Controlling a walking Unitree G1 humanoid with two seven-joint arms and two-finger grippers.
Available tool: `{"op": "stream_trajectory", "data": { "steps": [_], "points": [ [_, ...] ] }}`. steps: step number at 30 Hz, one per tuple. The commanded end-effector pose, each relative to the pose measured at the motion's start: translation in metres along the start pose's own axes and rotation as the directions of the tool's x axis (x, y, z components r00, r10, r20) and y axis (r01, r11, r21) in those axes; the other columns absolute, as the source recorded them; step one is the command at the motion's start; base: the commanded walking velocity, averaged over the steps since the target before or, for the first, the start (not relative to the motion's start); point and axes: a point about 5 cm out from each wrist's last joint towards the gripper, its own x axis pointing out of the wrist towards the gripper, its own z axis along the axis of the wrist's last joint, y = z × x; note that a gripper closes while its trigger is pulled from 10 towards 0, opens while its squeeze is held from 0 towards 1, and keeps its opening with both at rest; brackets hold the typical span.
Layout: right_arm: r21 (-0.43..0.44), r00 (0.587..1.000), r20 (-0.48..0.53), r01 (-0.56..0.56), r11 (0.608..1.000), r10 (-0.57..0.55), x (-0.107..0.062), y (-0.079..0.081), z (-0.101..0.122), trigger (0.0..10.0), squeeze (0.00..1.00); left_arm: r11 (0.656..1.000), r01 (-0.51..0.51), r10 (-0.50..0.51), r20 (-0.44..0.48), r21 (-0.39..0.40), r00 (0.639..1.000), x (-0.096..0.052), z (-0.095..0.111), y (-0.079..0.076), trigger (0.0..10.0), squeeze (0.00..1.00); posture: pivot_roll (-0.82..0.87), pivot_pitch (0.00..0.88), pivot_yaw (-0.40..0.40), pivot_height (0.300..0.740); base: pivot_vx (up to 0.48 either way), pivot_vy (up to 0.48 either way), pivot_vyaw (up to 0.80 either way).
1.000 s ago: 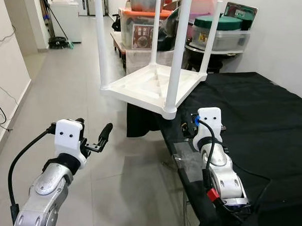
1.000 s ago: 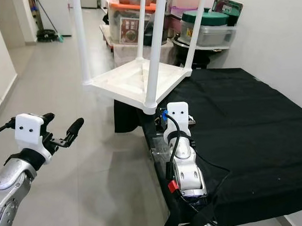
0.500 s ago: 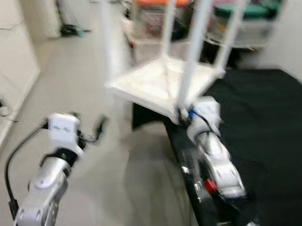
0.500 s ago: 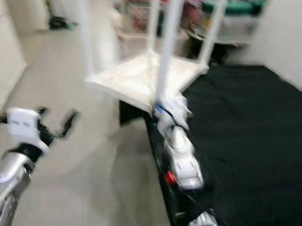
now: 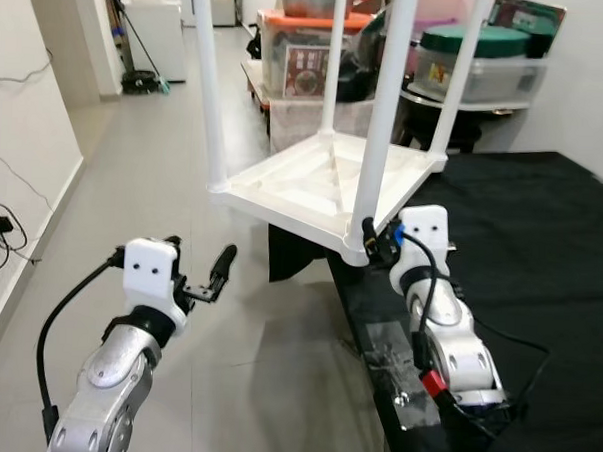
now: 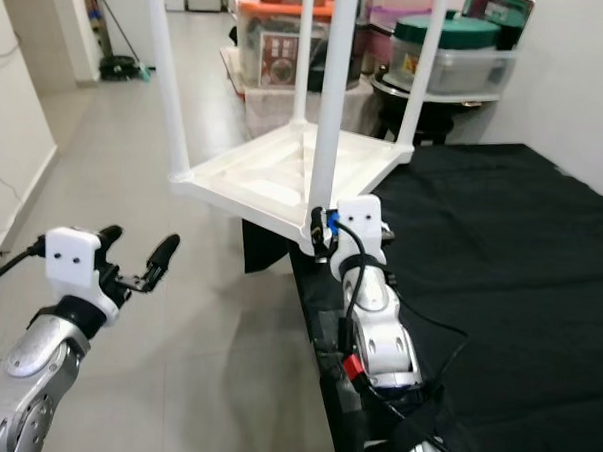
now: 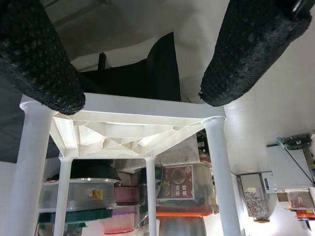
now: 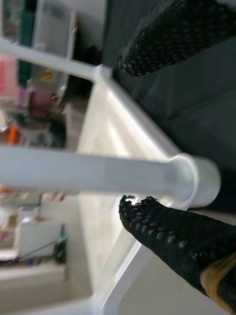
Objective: Building children table
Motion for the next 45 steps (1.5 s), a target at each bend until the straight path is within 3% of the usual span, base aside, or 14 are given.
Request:
{"op": "stream_trajectory", "data": {
  "steps": [1,11,21,24,25,31,45],
  "points": [
    [0.011,0.998,0.041,-0.044,0.999,0.044,0.004,0.008,0.009,10.0,0.0,1.0,-0.007,0.007,-0.016,0.011,1.0,-0.001,-0.003,0.002,10.0,0.0,0.08,0.0,-0.059,0.74,0.0,0.0,0.0],
    [0.088,0.992,0.067,-0.111,0.99,0.105,0.02,0.021,0.025,10.0,0.0,1.0,-0.009,0.009,-0.016,0.008,1.0,-0.002,-0.003,-0.001,10.0,0.0,0.1,0.0,-0.079,0.74,0.0,0.0,0.4],
    [0.093,0.996,0.092,-0.029,0.995,0.021,0.024,0.009,0.033,10.0,0.0,1.0,-0.011,0.011,-0.019,0.012,1.0,-0.003,-0.003,-0.002,10.0,0.0,0.1,0.0,-0.083,0.74,0.0,0.0,0.43],
    [0.097,0.99,0.128,-0.069,0.993,0.056,0.021,0.012,0.037,10.0,0.0,1.0,-0.011,0.012,-0.02,0.008,1.0,-0.003,-0.004,-0.001,10.0,0.0,0.1,0.0,-0.082,0.74,0.0,0.0,0.0],
    [0.094,0.984,0.14,-0.122,0.988,0.109,0.018,0.018,0.035,10.0,0.0,1.0,-0.011,0.011,-0.021,0.007,1.0,-0.003,-0.004,-0.001,10.0,0.0,0.1,0.0,-0.079,0.74,0.0,0.0,0.0],
    [0.069,0.982,0.131,-0.143,0.987,0.133,0.014,0.02,0.029,10.0,0.0,1.0,-0.01,0.01,-0.025,-0.006,1.0,-0.003,-0.005,0.0,10.0,0.0,0.1,0.0,-0.075,0.74,0.0,0.0,0.0],
    [0.095,0.999,0.01,-0.039,0.995,0.038,0.007,0.01,0.003,10.0,0.0,1.0,0.006,-0.006,-0.049,-0.015,0.999,-0.001,-0.007,0.002,10.0,0.0,0.09,0.0,-0.059,0.74,0.0,0.39,-0.4]
  ]
}}
